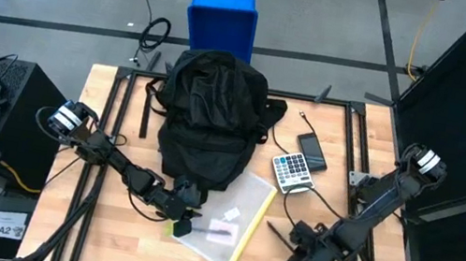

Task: Unpack backpack
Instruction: Put the black ballpen into the yellow zipper pouch

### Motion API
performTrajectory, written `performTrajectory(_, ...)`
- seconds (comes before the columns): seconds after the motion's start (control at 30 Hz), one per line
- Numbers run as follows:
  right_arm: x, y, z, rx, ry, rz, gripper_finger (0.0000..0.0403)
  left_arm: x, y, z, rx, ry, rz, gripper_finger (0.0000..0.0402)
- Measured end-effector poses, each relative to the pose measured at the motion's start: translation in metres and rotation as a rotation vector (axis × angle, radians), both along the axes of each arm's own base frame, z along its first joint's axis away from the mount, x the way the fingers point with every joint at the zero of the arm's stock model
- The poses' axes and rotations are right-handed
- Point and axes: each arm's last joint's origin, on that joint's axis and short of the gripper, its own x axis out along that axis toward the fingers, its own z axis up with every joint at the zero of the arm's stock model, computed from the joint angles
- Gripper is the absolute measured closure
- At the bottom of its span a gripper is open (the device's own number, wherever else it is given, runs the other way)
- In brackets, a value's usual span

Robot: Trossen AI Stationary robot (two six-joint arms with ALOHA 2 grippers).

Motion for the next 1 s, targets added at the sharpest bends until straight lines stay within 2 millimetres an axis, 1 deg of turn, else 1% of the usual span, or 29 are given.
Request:
performTrajectory(0.17, 0.012, 0.003, 0.005, 0.043, -0.102, 0.052, 0.0402, 0.000, 0.000, 0.000, -0.002, 0.000, 0.002, 0.0314)
performTrajectory(0.43, 0.020, 0.006, 0.011, 0.070, -0.178, 0.102, 0.0402, 0.000, 0.000, 0.000, -0.001, 0.001, 0.001, 0.0315)
performTrajectory(0.5, 0.024, 0.010, 0.020, 0.075, -0.206, 0.123, 0.0403, 0.000, 0.000, 0.000, -0.001, 0.001, 0.001, 0.0314)
performTrajectory(0.67, 0.036, 0.021, 0.050, 0.068, -0.318, 0.185, 0.0403, 0.000, 0.000, 0.000, 0.000, 0.002, 0.000, 0.0315)
performTrajectory(0.73, 0.038, 0.023, 0.058, 0.044, -0.347, 0.194, 0.0403, 0.000, 0.000, 0.000, 0.000, 0.002, 0.001, 0.0314)
performTrajectory(0.87, 0.038, 0.020, 0.055, -0.029, -0.343, 0.181, 0.0403, 0.000, 0.000, 0.000, 0.000, 0.001, 0.000, 0.0314)
performTrajectory(1.0, 0.042, 0.024, 0.035, -0.077, -0.284, 0.198, 0.0390, 0.000, 0.000, 0.000, 0.000, 0.001, 0.001, 0.0315)
